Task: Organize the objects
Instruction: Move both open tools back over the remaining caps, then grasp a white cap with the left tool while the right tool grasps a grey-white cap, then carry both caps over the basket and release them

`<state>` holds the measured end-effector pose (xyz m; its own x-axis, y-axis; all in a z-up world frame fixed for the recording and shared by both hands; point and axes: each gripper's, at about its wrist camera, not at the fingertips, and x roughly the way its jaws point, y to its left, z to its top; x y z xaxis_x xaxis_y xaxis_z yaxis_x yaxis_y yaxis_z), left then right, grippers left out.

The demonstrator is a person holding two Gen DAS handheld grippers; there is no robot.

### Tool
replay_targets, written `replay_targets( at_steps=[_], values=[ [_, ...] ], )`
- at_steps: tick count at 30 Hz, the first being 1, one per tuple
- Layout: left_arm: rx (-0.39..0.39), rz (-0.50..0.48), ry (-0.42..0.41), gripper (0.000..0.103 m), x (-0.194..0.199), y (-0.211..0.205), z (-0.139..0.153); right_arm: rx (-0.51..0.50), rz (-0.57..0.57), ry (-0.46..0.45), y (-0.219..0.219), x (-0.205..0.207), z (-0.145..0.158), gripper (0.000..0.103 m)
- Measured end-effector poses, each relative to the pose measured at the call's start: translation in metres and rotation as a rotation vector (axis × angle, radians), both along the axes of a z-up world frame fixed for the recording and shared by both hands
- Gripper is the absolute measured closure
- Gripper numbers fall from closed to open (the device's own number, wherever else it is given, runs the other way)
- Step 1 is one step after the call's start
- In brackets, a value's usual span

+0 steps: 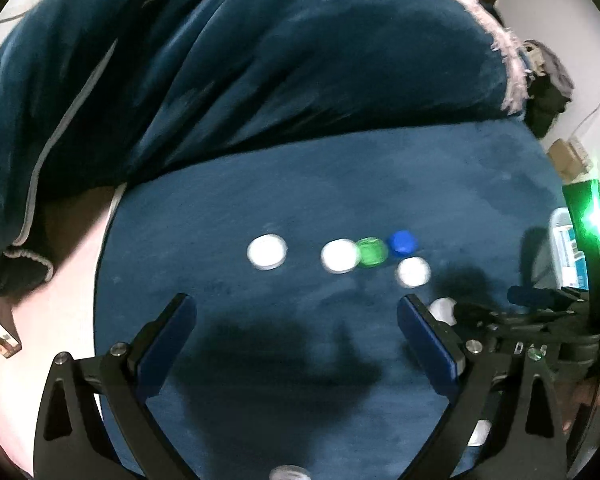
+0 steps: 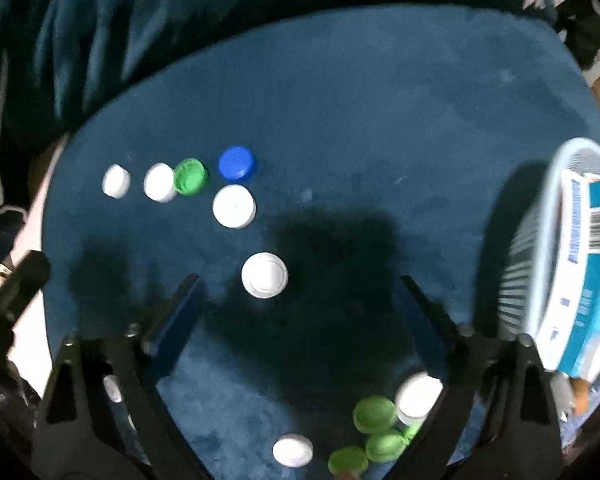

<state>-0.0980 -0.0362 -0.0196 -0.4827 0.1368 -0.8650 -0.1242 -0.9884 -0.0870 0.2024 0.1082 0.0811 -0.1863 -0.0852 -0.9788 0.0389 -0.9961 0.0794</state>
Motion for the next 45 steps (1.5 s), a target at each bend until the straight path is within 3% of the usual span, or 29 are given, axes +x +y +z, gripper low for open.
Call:
replay_targets(
  at_steps=[1,5,6,8,9,14,18,23,26,28,30,35,45],
  values=[
    [-0.007,0.011,-0.011,0.002,-0.002,-0.006,-0.006,-0.008,-0.003,-0.03,-0.001,-0.003,-0.01,0.027],
    [-0.015,0.048,-0.044,0.002,-0.009,-0.027,-0.025,-0.055,-0.021,-0.088,-0.003,-0.011,-0.036,0.038],
    [-0.013,0.05,-0.044,0.002,-0.011,-0.03,-0.029,-0.05,-0.015,-0.086,-0.005,-0.013,-0.039,0.044],
    [-0.013,0.052,-0.043,0.002,-0.014,-0.033,-0.035,-0.039,0.017,-0.071,-0.011,-0.014,-0.039,0.067],
    [-0.01,0.051,-0.044,0.002,-0.016,-0.033,-0.039,-0.04,0.021,-0.068,-0.012,-0.014,-0.038,0.072],
    [0.022,0.039,-0.044,0.003,-0.029,-0.022,-0.056,-0.121,0.005,-0.055,-0.015,-0.015,-0.028,0.072],
    [0.046,0.058,-0.063,0.013,-0.041,-0.021,-0.074,-0.122,0.002,-0.037,-0.015,-0.016,-0.021,0.072],
    [0.075,0.092,-0.067,0.017,-0.054,-0.022,-0.084,-0.159,-0.005,-0.008,-0.012,-0.019,-0.008,0.072],
    [0.099,0.1,-0.059,0.028,-0.06,-0.022,-0.087,-0.163,0.005,0.001,-0.014,-0.015,-0.005,0.072],
    [0.103,0.092,-0.053,0.045,-0.064,-0.02,-0.087,-0.165,0.009,0.007,-0.015,-0.013,-0.002,0.072],
    [0.1,0.078,-0.061,0.071,-0.066,-0.017,-0.09,-0.17,0.009,0.012,-0.015,-0.011,0.0,0.072],
    [0.1,0.067,-0.061,0.071,-0.062,-0.013,-0.084,-0.177,0.004,0.031,-0.004,-0.008,0.008,0.072],
    [0.135,-0.048,0.06,0.071,-0.035,0.038,-0.014,-0.199,-0.065,0.11,0.021,0.012,0.042,0.072]
  ],
)
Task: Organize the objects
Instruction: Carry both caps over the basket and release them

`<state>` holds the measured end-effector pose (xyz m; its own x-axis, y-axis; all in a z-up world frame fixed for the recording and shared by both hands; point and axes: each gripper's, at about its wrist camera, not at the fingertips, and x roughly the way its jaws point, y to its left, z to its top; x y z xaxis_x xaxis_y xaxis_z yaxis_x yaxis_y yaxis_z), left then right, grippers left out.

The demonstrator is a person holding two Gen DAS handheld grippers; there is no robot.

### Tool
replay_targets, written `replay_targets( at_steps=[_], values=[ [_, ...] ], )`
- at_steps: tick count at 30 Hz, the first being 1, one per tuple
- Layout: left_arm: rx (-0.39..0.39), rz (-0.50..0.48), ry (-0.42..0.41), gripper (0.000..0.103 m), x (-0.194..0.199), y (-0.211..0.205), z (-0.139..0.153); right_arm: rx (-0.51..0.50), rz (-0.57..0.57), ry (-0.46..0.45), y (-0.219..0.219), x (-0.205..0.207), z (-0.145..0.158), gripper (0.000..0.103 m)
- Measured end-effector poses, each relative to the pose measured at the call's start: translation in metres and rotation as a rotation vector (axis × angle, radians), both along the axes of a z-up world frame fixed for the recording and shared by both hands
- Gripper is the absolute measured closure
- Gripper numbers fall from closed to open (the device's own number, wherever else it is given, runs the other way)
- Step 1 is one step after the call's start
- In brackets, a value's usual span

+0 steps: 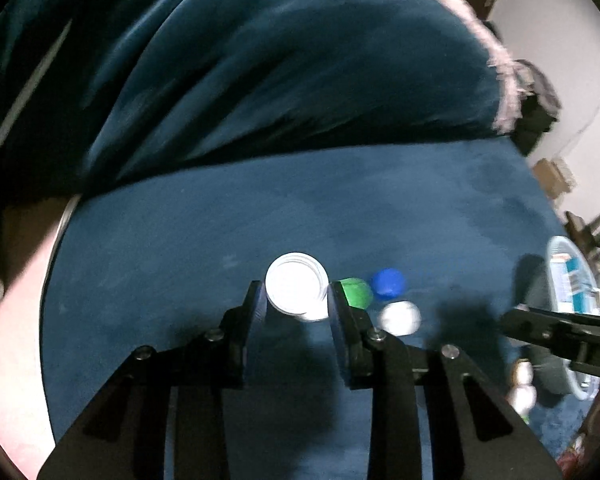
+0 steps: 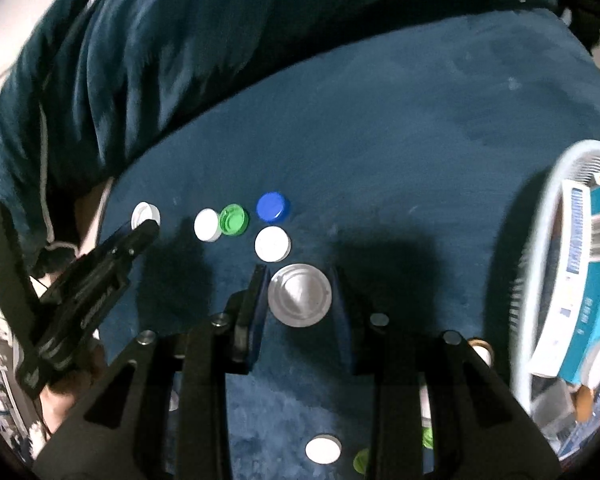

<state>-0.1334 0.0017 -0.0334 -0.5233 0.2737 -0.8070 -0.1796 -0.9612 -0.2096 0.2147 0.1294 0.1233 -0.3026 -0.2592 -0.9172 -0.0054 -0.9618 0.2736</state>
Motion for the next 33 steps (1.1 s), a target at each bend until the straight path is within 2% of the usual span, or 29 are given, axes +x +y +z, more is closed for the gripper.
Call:
replay_targets(
  at_steps=[7,19,25,31,32,33],
  values=[
    [0.085,-0.167,0.07,0.071,0.029,0.073,0.047,-0.041,-0.15,0.088,0.057,0.024,0.035,0.072],
    [0.215,-0.463,0.083,0.071,0.086,0.229,0.095,-0.07,-0.53,0.179,0.202,0.107,0.071,0.072],
    [0.221,-0.542,0.046,0.071,0.102,0.291,0.094,-0.102,-0.702,0.188,0.249,0.141,0.064,0.072],
    [0.194,-0.564,0.018,0.07,0.103,0.316,0.082,-0.112,-0.756,0.213,0.271,0.141,0.055,0.07],
    [0.188,-0.558,0.015,0.06,0.103,0.317,0.08,-0.123,-0.769,0.2,0.275,0.139,0.052,0.069],
    [0.186,-0.552,0.013,0.037,0.101,0.316,0.08,-0.133,-0.787,0.187,0.279,0.14,0.049,0.061]
  ],
)
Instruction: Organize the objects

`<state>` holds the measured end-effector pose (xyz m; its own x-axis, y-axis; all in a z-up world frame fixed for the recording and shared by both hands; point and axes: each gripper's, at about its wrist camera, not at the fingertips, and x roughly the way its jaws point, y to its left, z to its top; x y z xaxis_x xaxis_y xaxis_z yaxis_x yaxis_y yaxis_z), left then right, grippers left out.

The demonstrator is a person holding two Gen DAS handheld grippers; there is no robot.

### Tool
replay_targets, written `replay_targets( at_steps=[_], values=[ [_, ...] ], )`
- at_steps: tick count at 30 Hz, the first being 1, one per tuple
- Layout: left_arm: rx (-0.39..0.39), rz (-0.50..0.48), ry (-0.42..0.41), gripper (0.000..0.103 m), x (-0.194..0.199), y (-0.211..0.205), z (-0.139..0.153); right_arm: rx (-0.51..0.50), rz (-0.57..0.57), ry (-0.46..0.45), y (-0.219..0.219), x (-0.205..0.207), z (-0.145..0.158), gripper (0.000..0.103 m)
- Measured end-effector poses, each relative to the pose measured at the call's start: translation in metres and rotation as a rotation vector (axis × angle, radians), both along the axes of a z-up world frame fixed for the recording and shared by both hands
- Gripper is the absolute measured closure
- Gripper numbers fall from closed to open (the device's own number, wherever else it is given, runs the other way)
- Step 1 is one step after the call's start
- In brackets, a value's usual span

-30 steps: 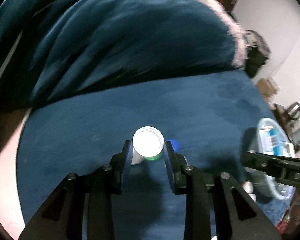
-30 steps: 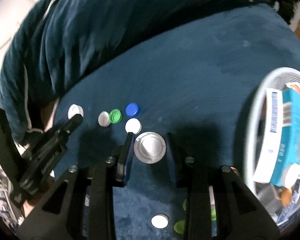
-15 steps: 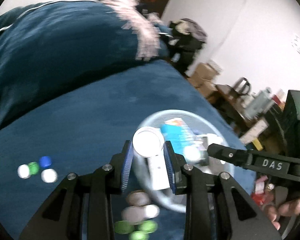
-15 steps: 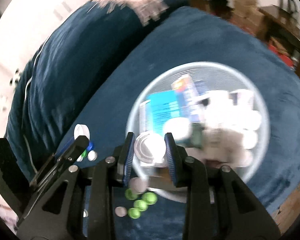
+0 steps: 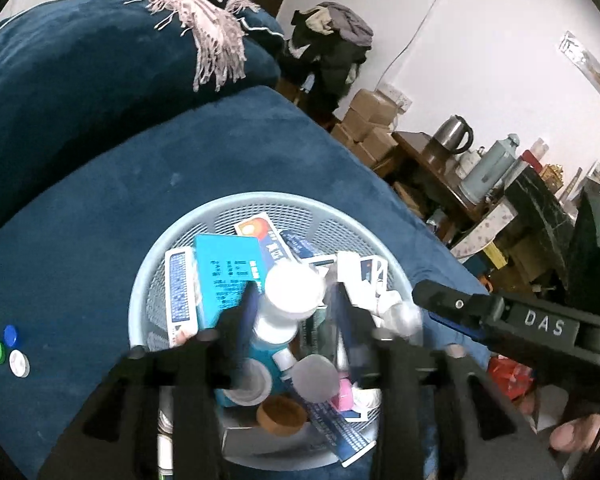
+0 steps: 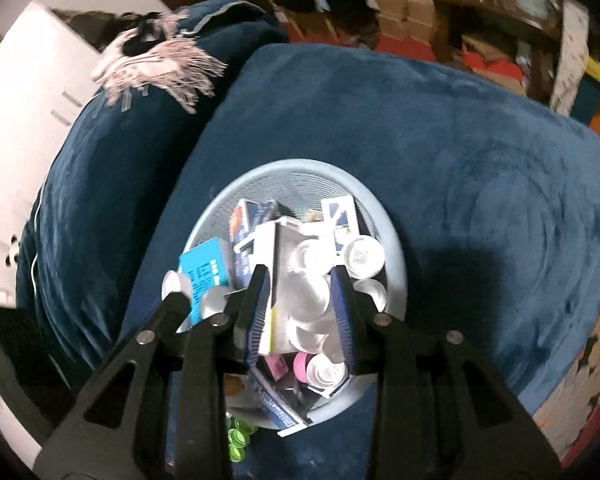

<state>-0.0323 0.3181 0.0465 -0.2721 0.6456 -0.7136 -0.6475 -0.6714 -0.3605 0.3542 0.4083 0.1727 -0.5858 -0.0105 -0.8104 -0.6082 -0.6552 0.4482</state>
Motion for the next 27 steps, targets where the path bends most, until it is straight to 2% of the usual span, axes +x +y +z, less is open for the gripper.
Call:
replay_targets(
  at_steps=[1,2,3,4,6,13,18,23,25,27],
  values=[
    [0.004,0.008,0.002,0.023,-0.001,-0.004,0.0,-0.008,-0.01,-0.005,0.001,0.0,-0.001,0.045],
    [0.013,0.025,0.012,0.008,-0.002,-0.01,0.003,-0.009,-0.018,-0.01,0.002,0.001,-0.001,0.037],
    [0.014,0.045,0.022,0.006,-0.003,-0.013,0.004,-0.003,-0.024,-0.008,0.002,0.003,0.001,0.026],
    [0.006,0.071,0.029,0.006,-0.005,-0.018,0.006,0.008,-0.026,-0.002,0.002,0.005,0.003,0.02],
    [-0.007,0.097,0.023,0.002,-0.01,-0.028,0.007,0.023,-0.026,-0.005,0.001,0.006,0.006,0.017],
    [-0.044,0.169,0.048,0.001,-0.015,-0.063,0.009,0.051,0.007,-0.016,-0.012,0.004,0.01,0.009],
    [-0.064,0.19,0.056,0.001,-0.013,-0.084,0.009,0.152,0.058,-0.037,-0.039,-0.008,0.019,0.007],
    [-0.067,0.218,0.105,0.001,-0.007,-0.108,0.014,0.284,0.172,-0.051,-0.08,-0.028,0.028,0.007],
    [-0.085,0.254,0.133,0.001,-0.005,-0.119,0.018,0.318,0.215,-0.05,-0.095,-0.035,0.029,0.007],
    [-0.091,0.279,0.123,0.001,-0.007,-0.132,0.017,0.331,0.249,-0.05,-0.108,-0.041,0.029,0.007]
  ],
)
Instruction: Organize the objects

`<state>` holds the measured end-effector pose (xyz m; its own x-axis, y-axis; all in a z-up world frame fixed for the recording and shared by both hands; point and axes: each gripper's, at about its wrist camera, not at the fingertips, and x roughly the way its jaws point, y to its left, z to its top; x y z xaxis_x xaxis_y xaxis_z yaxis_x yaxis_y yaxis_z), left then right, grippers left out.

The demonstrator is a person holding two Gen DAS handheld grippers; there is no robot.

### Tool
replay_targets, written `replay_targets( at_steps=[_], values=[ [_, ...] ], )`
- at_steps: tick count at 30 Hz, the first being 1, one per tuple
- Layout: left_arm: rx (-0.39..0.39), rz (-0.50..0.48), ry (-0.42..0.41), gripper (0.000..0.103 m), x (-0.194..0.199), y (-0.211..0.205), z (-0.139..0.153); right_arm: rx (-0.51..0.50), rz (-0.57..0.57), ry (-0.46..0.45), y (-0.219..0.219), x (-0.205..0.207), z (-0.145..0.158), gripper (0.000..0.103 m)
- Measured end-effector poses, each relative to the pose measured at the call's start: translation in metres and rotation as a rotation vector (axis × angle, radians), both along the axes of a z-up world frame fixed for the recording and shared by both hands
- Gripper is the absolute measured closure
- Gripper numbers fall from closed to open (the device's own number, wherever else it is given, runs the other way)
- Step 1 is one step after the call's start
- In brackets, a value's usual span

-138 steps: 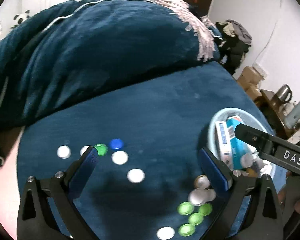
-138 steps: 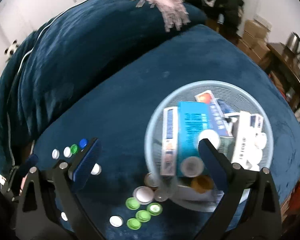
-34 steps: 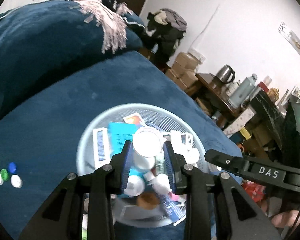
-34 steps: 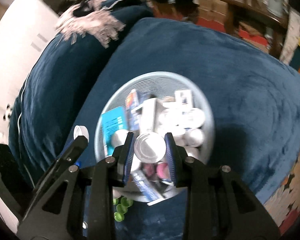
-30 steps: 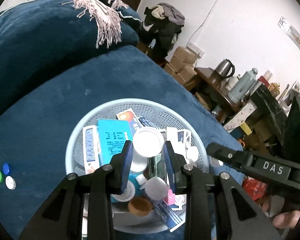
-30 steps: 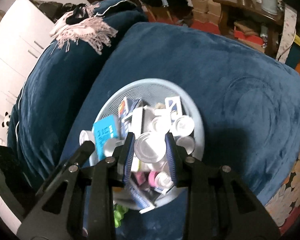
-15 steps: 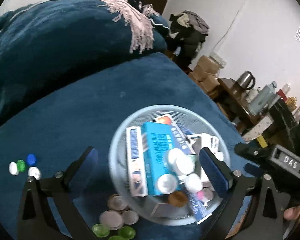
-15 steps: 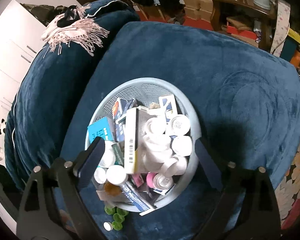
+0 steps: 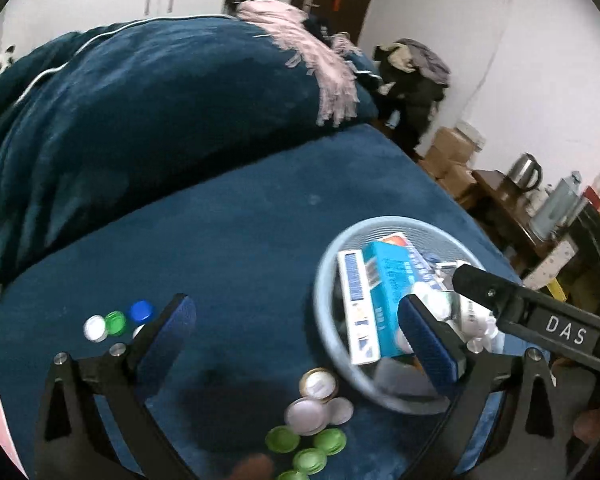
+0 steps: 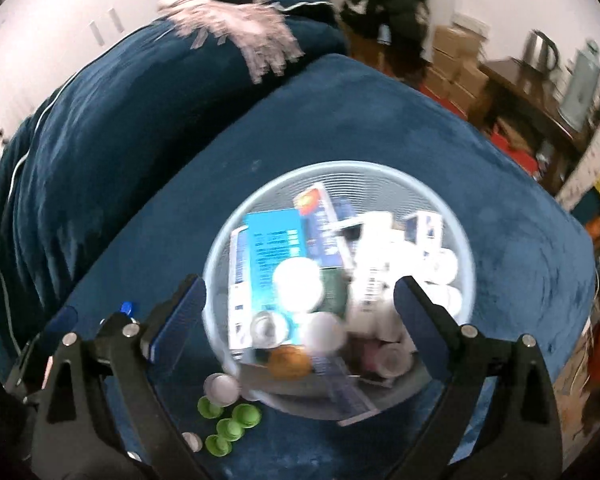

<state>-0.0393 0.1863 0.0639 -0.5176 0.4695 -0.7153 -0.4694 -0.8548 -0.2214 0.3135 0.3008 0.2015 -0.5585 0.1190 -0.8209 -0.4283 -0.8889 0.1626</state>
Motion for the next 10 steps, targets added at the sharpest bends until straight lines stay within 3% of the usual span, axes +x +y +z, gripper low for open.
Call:
replay_targets(
  at_steps=[5,10],
  values=[
    [0.059,0.056,-0.048,0.001,-0.003,-0.038,-0.005,0.018,0.072,0.002,-0.031,-0.012,0.001,0.007],
    [-0.053,0.114,0.018,0.001,-0.001,-0.062,-0.014,0.045,0.139,-0.012,-0.061,-0.019,0.0,0.007]
  ],
)
